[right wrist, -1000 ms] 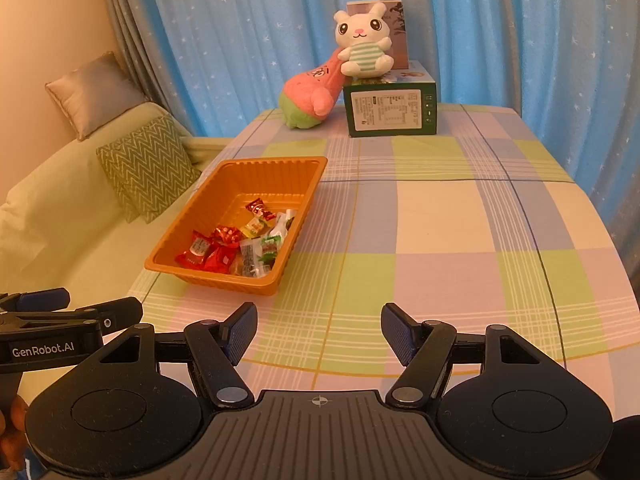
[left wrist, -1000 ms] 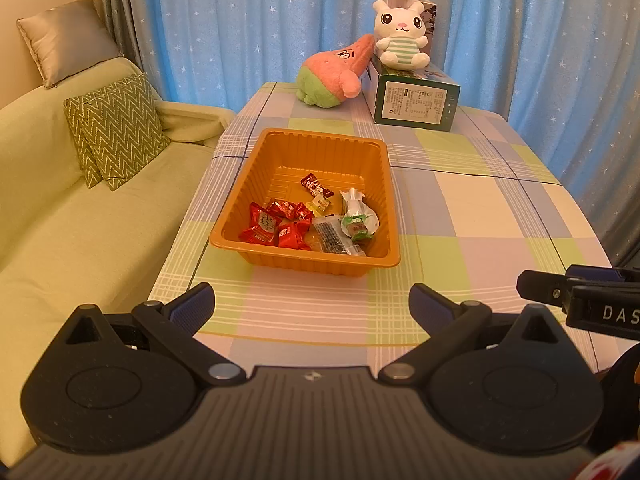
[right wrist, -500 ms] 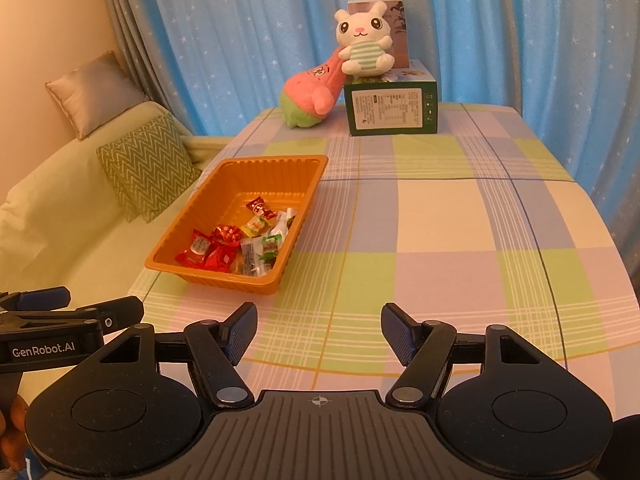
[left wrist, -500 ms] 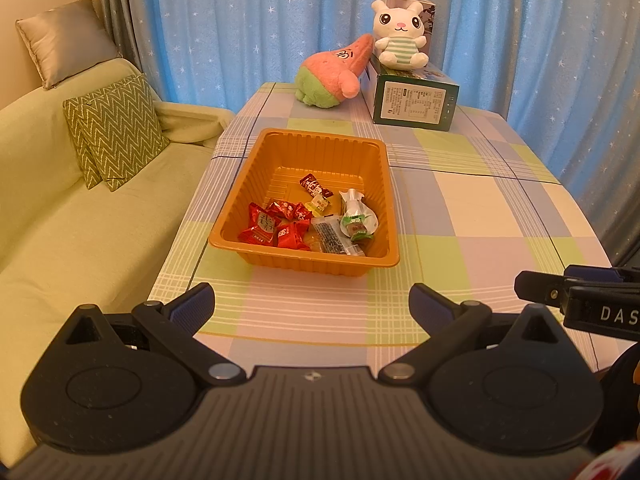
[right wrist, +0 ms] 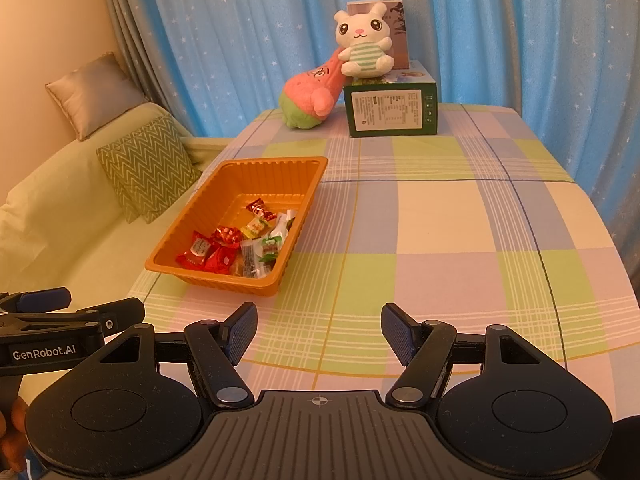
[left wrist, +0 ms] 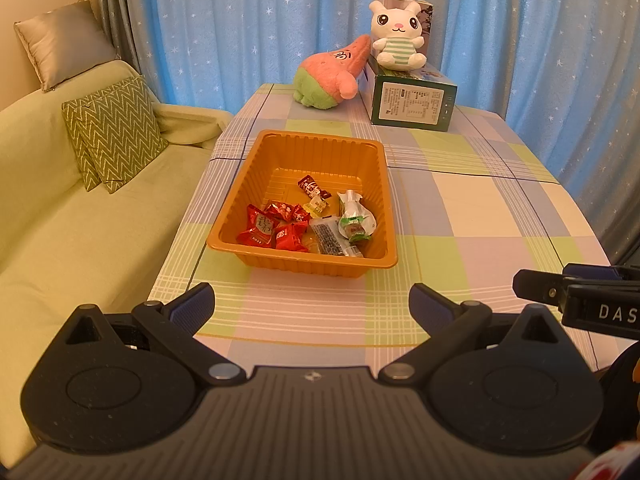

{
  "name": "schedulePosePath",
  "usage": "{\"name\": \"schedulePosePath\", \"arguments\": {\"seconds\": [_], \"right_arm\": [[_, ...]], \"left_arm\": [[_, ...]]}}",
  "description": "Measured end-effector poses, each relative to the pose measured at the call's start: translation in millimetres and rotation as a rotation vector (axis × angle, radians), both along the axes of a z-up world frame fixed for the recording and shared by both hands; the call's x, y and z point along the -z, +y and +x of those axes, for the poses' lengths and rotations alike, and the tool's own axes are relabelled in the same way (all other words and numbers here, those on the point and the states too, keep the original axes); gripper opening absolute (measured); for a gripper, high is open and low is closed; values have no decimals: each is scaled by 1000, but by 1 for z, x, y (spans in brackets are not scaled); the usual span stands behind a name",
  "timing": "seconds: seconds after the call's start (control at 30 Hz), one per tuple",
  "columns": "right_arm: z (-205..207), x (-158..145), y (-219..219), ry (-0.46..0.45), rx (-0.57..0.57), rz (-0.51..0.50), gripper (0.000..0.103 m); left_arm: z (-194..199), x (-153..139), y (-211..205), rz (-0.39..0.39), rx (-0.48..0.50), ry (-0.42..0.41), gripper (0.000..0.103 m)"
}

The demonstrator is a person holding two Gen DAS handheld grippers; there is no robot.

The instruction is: Organize snacks

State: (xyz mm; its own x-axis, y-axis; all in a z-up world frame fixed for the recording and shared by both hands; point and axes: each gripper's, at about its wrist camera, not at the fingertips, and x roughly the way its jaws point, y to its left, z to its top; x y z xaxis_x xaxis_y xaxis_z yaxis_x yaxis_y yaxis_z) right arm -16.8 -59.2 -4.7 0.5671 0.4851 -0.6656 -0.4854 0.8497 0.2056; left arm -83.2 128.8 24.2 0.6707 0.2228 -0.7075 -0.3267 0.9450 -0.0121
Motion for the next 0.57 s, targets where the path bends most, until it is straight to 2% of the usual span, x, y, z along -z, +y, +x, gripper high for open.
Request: {"name": "schedulePosePath", "arguments": {"seconds": [0.57], "right_arm": [[0,0,0,0,0,0,69]], "left_arm": [[3,-5,1,5,3,-6,103]]}}
